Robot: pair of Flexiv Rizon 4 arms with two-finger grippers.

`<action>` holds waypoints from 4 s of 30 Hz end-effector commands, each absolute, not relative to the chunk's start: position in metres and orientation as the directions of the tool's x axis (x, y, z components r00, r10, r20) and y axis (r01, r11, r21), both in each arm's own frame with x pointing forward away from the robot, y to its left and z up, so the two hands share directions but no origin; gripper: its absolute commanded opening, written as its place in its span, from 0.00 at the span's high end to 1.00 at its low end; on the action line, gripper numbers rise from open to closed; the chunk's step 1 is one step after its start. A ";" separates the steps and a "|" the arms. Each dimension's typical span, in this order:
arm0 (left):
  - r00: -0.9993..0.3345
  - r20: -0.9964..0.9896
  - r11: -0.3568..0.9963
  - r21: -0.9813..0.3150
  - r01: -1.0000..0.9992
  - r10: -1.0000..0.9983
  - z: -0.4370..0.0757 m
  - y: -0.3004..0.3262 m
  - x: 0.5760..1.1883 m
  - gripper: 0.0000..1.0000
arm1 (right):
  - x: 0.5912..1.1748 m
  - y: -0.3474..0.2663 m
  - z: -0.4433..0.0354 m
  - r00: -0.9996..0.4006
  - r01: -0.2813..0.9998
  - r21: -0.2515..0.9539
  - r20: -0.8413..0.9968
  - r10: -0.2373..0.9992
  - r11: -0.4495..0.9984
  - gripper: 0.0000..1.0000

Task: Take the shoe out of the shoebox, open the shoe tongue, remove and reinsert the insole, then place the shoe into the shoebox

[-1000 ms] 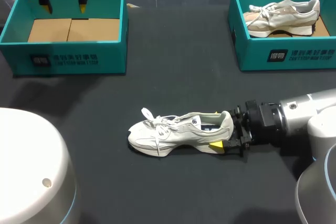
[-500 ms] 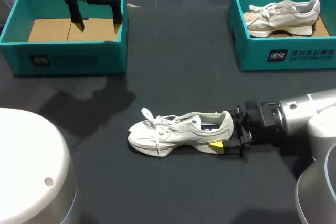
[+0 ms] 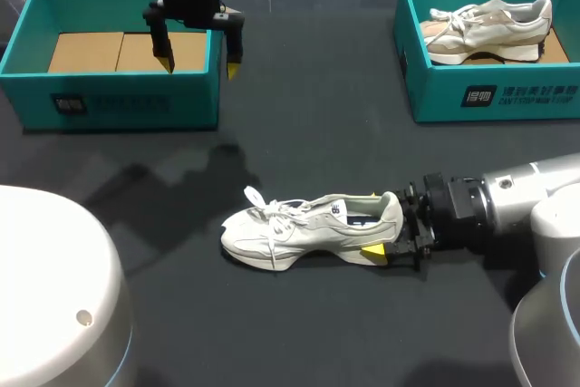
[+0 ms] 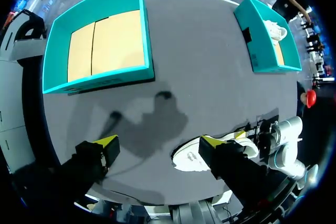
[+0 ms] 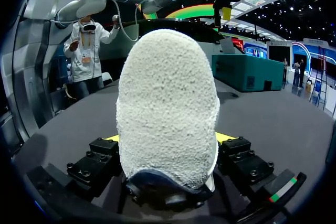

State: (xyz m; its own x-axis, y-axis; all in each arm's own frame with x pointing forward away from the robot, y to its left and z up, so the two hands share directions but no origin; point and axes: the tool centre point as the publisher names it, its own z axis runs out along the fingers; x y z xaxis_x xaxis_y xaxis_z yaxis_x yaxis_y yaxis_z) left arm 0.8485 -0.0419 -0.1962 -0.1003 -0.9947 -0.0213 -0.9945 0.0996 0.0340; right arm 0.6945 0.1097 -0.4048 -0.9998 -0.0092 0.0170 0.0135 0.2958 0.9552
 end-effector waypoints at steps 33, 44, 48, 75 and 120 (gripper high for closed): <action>-0.194 -0.101 0.190 0.046 -0.981 -0.976 -0.245 -0.192 0.671 0.00 | 0.692 0.112 -0.405 -1.000 0.015 0.954 0.019 -0.009 0.301 1.00; -0.167 -0.091 0.159 0.084 -0.984 -0.982 -0.251 -0.200 0.674 0.00 | 0.692 0.112 -0.405 -1.000 0.015 0.954 0.019 -0.009 0.301 1.00; -0.167 -0.091 0.159 0.084 -0.984 -0.982 -0.251 -0.200 0.674 0.00 | 0.692 0.112 -0.405 -1.000 0.015 0.954 0.019 -0.009 0.301 1.00; -0.099 -0.229 0.055 0.191 -0.980 -0.968 -0.326 -0.248 0.689 0.07 | 0.692 0.112 -0.405 -1.000 0.015 0.954 0.019 -0.009 0.301 1.00; -0.064 -0.481 -0.018 0.163 -0.986 -0.874 -0.344 -0.225 0.679 0.42 | 0.692 0.112 -0.405 -1.000 0.015 0.954 0.019 -0.009 0.301 1.00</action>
State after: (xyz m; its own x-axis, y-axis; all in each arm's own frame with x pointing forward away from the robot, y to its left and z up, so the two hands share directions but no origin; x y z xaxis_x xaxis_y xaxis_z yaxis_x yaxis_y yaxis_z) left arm 0.6806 -0.2269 -0.3467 -0.0650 -0.8723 -0.4846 -0.9853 -0.0207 0.1694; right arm 0.6943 0.1099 -0.4049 -0.9998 -0.0095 0.0173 0.0137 0.2959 0.9551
